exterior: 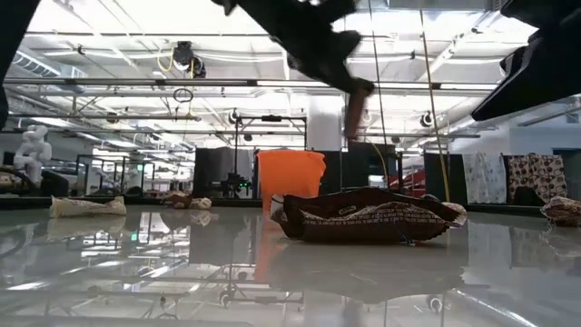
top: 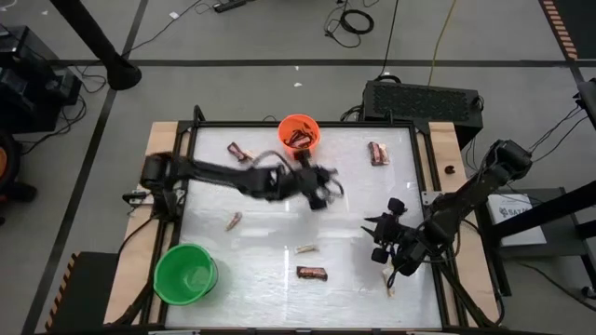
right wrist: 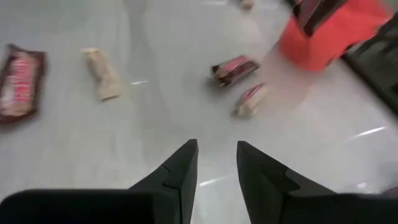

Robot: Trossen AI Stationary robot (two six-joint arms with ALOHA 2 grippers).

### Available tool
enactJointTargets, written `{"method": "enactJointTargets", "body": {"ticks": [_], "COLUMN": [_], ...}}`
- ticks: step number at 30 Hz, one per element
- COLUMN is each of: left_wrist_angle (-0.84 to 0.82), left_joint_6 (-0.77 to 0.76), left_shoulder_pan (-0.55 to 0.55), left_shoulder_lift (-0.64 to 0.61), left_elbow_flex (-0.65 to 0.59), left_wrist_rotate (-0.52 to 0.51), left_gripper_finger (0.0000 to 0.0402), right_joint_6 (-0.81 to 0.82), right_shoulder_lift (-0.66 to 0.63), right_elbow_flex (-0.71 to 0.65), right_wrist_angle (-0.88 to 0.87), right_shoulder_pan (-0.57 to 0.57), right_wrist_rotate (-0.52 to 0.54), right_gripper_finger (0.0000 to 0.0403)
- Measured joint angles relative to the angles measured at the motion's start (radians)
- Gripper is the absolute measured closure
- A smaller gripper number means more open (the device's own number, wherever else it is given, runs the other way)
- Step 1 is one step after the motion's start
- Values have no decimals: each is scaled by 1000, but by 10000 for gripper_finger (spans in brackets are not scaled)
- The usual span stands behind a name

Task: Sort candy by brand, put in halloween buckets
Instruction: Put the brown chocolate bar into the orange bucket

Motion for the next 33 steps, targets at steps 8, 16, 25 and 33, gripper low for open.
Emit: {"method": "enactJointTargets", "body": {"ticks": [8,16,25,33], "left_wrist_angle": [-217,-293,-283,-273], "left_joint_6": [-104,-237,-220,-183], "left_shoulder_pan": [252,447,476,467], "left_shoulder_lift": [-160,-113,-86,-86], "left_elbow_flex": [1,-10,-10,-10], "left_wrist_rotate": [49,360,359,354], "left_gripper_finger": [400,401,367,306], "right_joint_6": [-72,-87,-82,-62], "right_shoulder_lift": [62,57,57,57], "right_elbow_flex": [0,0,0,0], "right_wrist_angle": [-4,-1,-1,0], "right_shoulder_pan": [-6,-8,-27,-51], "right_wrist_rotate": [24,26,25,25], "right_gripper_finger": [298,298,298,298]}}
